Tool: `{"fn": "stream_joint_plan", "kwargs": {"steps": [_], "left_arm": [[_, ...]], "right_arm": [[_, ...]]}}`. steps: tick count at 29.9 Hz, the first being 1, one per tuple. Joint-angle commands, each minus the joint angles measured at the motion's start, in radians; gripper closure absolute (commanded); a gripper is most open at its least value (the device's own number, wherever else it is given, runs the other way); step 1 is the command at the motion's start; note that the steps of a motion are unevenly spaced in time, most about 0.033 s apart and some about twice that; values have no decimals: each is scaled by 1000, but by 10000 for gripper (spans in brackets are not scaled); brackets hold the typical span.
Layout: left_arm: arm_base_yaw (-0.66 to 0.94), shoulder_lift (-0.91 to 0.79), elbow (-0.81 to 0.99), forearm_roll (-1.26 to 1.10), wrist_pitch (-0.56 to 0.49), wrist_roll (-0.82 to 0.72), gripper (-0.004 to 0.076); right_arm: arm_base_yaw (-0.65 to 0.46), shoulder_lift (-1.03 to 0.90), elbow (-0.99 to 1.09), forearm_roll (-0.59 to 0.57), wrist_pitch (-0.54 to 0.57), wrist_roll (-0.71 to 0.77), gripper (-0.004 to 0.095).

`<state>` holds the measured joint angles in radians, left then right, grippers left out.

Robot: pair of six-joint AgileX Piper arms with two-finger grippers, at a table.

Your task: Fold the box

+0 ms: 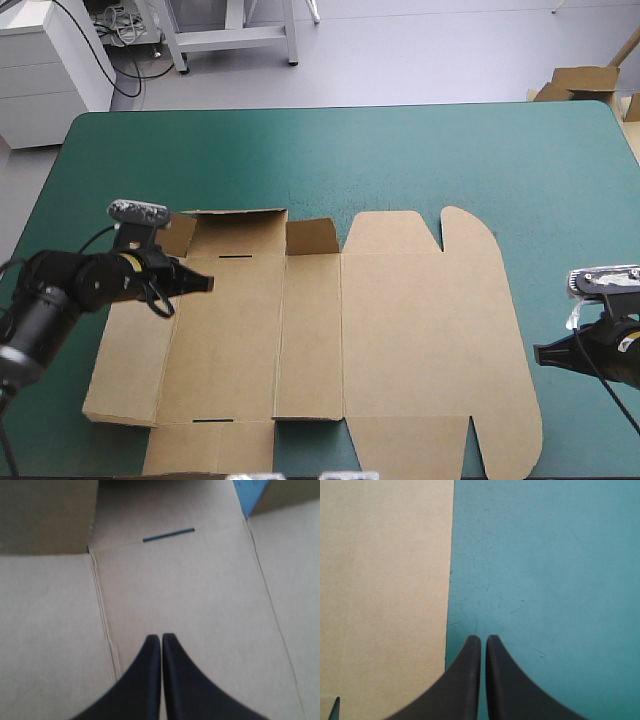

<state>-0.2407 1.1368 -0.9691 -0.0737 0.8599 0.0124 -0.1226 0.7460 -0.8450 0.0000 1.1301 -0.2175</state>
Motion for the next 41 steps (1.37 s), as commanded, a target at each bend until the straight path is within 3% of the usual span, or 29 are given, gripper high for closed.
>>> {"fn": "stream_joint_plan", "kwargs": {"steps": [1, 5, 11, 19, 21, 31, 41], "left_arm": [[154, 96, -140, -184, -47, 131, 731], [346, 174, -245, -334, -16, 213, 731], [634, 202, -307, -357, 76, 233, 731], [1025, 202, -307, -461, 405, 445, 731], [1080, 193, -295, -512, 417, 481, 731], [1094, 161, -154, -489, 417, 539, 731], [1094, 61, 12, -467, 417, 750, 731]], "right_arm": [[-4, -3, -23, 12, -43, -6, 888], [-4, -3, -23, 12, -37, -6, 888], [-4, -3, -23, 12, -37, -6, 888], [-4, -3, -23, 10, -37, -8, 888], [-4, -3, -23, 13, -39, -8, 888], [-4, -3, -23, 13, -39, -8, 888], [-4, -3, -23, 10, -51, -8, 888]]}}
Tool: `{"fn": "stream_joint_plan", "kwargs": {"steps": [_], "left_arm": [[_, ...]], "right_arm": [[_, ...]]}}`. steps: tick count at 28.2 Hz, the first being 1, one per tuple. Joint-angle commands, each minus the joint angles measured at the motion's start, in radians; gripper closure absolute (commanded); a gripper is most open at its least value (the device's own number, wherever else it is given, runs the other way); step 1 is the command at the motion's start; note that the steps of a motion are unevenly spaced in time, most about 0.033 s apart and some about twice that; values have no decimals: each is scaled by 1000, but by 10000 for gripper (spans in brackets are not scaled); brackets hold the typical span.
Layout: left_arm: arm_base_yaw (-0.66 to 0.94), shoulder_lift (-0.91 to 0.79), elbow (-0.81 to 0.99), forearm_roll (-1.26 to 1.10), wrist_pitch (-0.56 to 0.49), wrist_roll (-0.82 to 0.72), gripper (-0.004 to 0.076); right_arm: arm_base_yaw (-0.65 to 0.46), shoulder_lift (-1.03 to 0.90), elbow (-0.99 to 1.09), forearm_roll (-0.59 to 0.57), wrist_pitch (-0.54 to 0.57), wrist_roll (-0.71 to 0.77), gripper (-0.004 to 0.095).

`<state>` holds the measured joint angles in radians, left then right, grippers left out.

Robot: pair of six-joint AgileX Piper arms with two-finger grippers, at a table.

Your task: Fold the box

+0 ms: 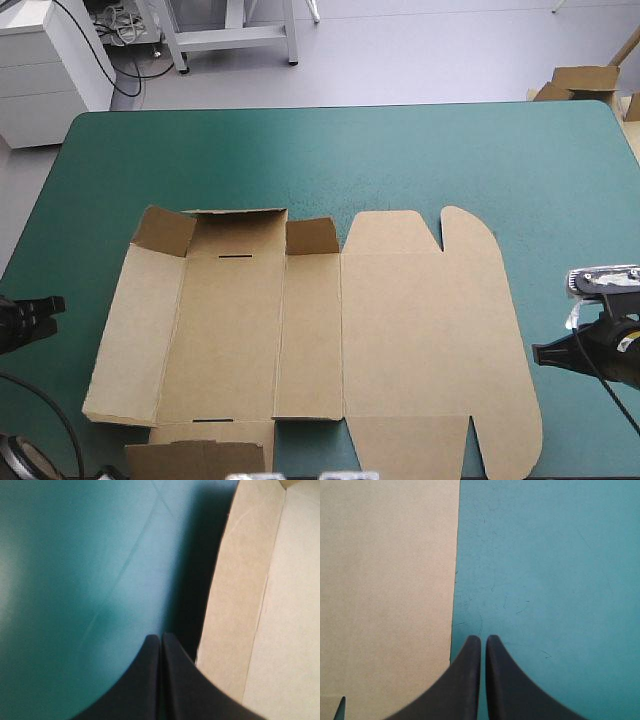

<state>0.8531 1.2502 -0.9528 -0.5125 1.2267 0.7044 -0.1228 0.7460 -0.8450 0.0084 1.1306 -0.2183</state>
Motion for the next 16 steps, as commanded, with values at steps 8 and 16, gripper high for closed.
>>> {"fn": "stream_joint_plan", "kwargs": {"steps": [8, 16], "left_arm": [[1, -64, -3, -25, 50, 60, 708], [-79, -64, -1, -25, 50, 66, 204]], "right_arm": [[14, -3, -23, 0, -67, -10, 888], [21, -3, -23, 0, -72, -10, 888]]}}
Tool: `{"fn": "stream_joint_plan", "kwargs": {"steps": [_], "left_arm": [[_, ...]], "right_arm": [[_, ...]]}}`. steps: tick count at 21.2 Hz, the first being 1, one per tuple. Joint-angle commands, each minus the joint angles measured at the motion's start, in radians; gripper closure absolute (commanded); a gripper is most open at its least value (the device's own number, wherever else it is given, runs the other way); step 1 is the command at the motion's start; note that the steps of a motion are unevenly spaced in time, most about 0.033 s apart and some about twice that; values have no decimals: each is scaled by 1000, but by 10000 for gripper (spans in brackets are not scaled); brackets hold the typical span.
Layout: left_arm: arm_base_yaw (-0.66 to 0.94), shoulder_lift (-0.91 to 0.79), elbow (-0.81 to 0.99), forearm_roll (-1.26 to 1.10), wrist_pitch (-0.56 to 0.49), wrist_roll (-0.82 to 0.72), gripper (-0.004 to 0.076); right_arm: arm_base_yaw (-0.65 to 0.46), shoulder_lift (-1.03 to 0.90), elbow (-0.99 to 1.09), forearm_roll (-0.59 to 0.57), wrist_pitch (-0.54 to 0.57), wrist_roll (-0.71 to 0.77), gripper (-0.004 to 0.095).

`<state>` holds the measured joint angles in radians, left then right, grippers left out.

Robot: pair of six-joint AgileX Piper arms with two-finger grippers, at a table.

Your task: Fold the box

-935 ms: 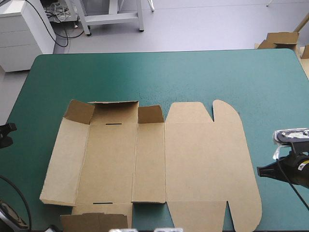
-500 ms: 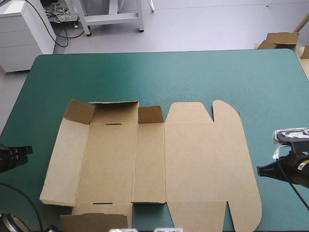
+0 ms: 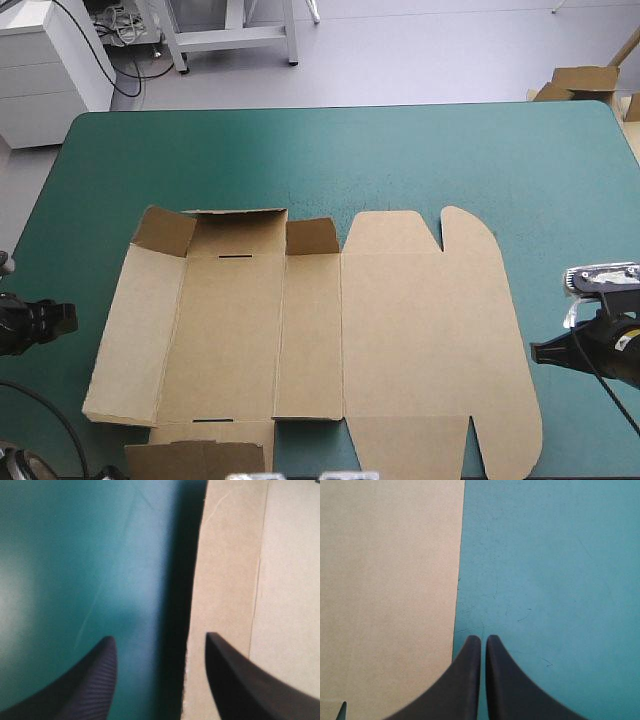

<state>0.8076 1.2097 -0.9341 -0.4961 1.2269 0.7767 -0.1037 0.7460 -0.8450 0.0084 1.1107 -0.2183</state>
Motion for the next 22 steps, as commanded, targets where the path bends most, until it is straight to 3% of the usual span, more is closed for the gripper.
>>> {"fn": "stream_joint_plan", "kwargs": {"steps": [1, 6, 14, 22], "left_arm": [[-57, -23, -12, -37, 50, -63, 192], [-67, -23, 82, -23, 50, -72, 195], [-67, -23, 274, -108, 29, 51, 195], [-118, -23, 317, -158, 44, 59, 195]], "right_arm": [[2, -3, -23, 0, -54, -10, 888], [2, -3, -23, 0, -54, -10, 888], [50, -3, -23, -2, -56, -10, 888], [82, -3, -23, -2, -59, -13, 888]]}}
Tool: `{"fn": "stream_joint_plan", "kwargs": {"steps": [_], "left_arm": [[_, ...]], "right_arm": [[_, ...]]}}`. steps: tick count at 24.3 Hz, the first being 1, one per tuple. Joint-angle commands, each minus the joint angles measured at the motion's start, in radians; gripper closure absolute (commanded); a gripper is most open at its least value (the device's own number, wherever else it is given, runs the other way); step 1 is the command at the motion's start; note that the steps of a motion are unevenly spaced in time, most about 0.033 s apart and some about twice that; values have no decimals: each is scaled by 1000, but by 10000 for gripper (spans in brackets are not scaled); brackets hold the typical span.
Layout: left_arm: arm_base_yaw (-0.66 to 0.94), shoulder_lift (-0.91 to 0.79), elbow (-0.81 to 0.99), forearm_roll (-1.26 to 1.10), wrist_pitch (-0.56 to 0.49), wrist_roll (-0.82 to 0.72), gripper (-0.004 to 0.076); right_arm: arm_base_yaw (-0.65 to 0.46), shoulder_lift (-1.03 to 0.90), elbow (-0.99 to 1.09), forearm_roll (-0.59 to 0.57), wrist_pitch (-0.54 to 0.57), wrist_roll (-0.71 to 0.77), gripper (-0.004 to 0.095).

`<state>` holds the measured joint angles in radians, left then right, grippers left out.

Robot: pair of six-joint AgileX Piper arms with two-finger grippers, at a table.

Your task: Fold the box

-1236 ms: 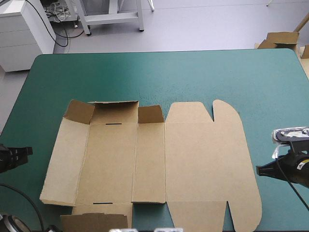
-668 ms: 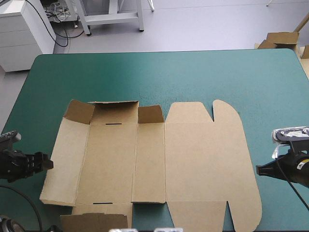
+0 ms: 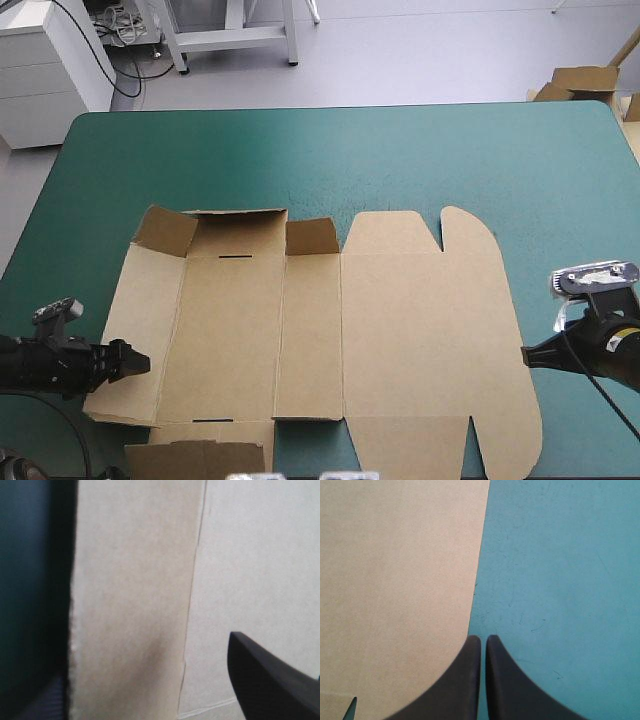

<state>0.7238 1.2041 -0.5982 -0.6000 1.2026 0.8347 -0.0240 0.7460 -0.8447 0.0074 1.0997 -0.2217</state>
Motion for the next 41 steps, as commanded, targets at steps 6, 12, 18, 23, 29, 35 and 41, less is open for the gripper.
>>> {"fn": "stream_joint_plan", "kwargs": {"steps": [6, 12, 18, 23, 29, 35, 41], "left_arm": [[-102, -17, -19, -51, 70, -7, 205], [-102, -17, -19, -51, 72, -7, 416], [-112, -17, -21, -23, 74, -7, 729], [-211, -17, -108, 33, 69, -35, 731], [-451, -7, -311, 207, -91, -143, 731], [-650, 71, -442, 433, -151, -211, 731], [-814, 170, -547, 600, -289, -223, 731]], "right_arm": [[2, -3, -24, -1, -48, -9, 888], [2, -3, -24, -1, -48, -9, 888], [2, -3, -24, -1, -45, -7, 888], [2, -3, -24, -1, -45, -7, 888], [2, -3, -24, -1, -45, -7, 888], [2, -3, -24, 1, -38, -5, 888], [2, -3, -24, 1, -32, 2, 888]]}}
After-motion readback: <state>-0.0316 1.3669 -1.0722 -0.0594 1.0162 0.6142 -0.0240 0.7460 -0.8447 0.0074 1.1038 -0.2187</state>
